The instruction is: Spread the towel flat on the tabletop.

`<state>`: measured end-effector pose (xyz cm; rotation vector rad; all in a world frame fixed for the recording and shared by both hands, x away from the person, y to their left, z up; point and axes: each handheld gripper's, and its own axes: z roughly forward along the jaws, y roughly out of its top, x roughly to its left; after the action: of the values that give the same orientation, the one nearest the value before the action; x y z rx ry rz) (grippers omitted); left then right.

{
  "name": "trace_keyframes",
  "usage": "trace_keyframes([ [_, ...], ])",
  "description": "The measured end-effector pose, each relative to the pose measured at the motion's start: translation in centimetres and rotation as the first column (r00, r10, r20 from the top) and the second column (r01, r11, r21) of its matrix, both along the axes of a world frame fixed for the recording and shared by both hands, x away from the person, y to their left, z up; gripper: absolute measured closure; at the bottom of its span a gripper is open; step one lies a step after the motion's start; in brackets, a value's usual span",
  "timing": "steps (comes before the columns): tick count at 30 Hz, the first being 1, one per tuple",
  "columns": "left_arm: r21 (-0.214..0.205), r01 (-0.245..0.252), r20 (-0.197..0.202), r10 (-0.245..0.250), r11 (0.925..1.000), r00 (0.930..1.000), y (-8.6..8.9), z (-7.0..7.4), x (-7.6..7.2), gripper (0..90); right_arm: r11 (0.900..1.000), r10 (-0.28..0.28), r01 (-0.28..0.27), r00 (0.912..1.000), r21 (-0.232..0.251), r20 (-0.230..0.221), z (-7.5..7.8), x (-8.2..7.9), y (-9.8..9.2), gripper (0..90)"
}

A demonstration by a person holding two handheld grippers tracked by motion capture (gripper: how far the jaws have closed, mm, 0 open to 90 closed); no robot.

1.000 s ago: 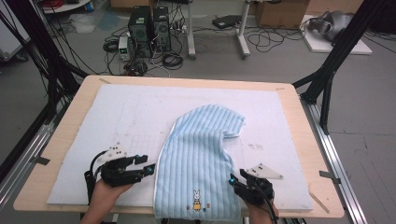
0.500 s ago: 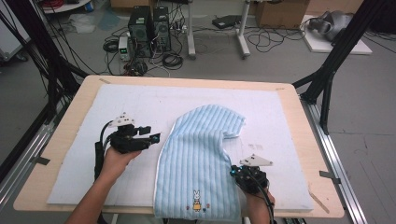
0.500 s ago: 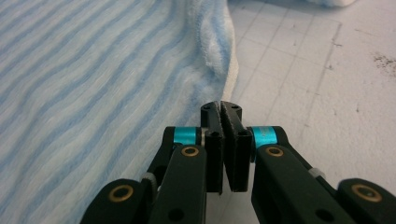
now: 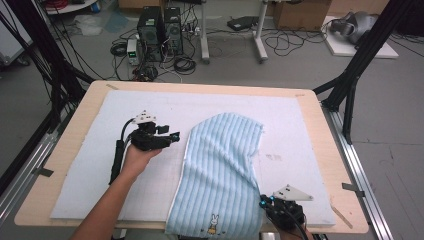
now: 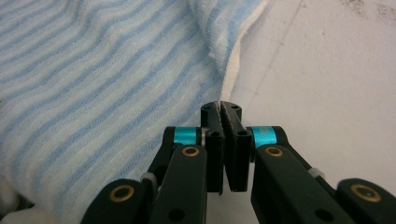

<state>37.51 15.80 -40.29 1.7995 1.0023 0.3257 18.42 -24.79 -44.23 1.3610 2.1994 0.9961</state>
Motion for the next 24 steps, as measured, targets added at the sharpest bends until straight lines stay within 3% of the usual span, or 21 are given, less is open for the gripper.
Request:
trace_keyframes([
  [3,0.0,-0.006,-0.001,0.006,1.0,1.0,-0.7,-0.5,0.6,42.5,0.9997,0.023,-0.023,0.9996,-0.003,0.019,0.0,-0.6,-0.4,87.0],
  [7,-0.015,-0.028,-0.026,0.027,0.9995,0.9993,-1.3,-1.4,1.4,42.7,0.9991,0.008,-0.01,0.9985,0.041,0.054,0.1,-0.8,-0.7,69.7],
  [9,-0.006,-0.045,-0.044,0.045,0.999,0.998,-1.8,-1.6,1.8,42.9,0.9991,-0.001,-0.002,0.9973,0.042,0.073,0.4,-0.6,-0.9,63.0],
  [16,-0.009,-0.054,-0.017,0.054,0.9985,0.9984,-3.3,-0.4,3.5,43.7,0.9974,-0.026,0.019,0.9945,0.069,0.102,1.0,0.8,-1.5,57.7],
  [24,0.095,-0.021,-0.066,0.028,0.9953,0.9974,-6.8,-1.8,6.1,43.0,0.9972,-0.015,0.007,0.9941,0.074,0.107,0.8,1.5,-1.0,56.4],
])
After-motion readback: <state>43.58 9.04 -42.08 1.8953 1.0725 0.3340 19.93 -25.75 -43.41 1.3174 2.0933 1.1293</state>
